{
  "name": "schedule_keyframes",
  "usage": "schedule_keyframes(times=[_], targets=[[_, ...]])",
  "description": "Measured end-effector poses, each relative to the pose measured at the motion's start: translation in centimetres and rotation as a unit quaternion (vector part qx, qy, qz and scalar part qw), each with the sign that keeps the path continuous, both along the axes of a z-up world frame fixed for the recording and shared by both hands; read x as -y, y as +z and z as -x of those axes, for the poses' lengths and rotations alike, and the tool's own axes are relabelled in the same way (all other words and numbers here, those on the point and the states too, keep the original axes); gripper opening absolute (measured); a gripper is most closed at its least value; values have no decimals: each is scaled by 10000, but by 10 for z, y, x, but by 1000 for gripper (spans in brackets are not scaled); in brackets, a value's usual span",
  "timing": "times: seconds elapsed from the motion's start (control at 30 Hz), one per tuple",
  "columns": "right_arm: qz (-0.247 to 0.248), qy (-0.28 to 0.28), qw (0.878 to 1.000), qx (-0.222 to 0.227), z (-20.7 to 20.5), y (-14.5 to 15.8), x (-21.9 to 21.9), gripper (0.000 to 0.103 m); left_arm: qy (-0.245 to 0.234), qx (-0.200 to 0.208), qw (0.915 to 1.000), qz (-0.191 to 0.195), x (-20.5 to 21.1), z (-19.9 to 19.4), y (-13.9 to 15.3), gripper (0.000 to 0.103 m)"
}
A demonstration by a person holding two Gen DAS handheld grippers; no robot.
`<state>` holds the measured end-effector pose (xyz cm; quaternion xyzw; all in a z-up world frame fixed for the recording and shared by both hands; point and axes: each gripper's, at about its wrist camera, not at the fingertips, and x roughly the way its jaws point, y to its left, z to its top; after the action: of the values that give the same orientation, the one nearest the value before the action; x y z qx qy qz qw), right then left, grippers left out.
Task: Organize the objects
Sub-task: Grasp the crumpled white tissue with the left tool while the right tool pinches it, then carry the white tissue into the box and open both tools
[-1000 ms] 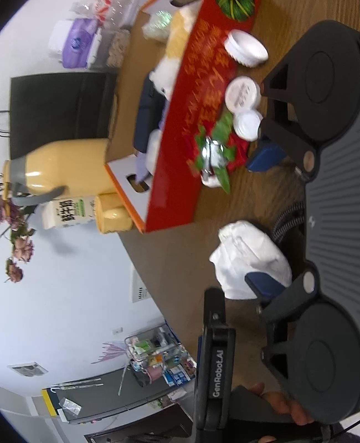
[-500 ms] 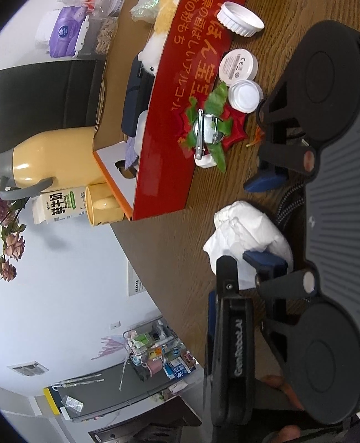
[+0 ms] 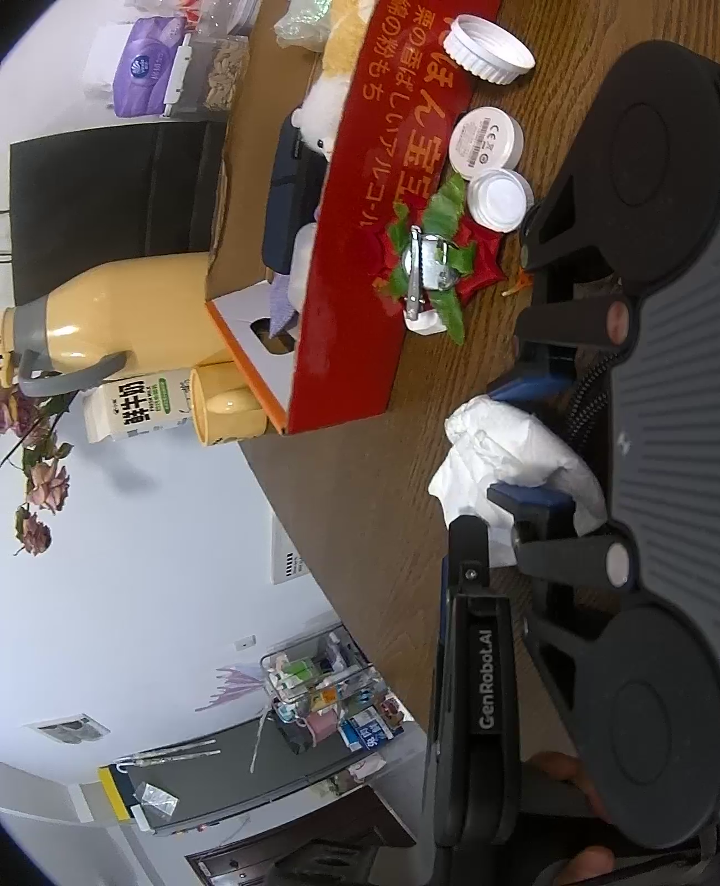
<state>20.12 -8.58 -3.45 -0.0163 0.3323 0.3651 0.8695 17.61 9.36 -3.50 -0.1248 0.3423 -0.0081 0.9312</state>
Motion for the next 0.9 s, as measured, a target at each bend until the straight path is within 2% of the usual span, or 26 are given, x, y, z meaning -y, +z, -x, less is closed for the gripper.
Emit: schedule_keyframes(times=[0.27, 0.5, 0.9], targets=[[-175, -60, 9997, 136, 2, 9, 12, 31, -25, 138, 9999, -32, 11, 0, 12, 26], [-318, -202, 9984, 428, -1, 29, 29, 31, -149, 429, 9989, -83, 29, -9, 35, 26], [-498, -548, 9927, 954, -38, 61, 59, 31, -342, 924, 9950, -158, 66, -58, 71, 26]])
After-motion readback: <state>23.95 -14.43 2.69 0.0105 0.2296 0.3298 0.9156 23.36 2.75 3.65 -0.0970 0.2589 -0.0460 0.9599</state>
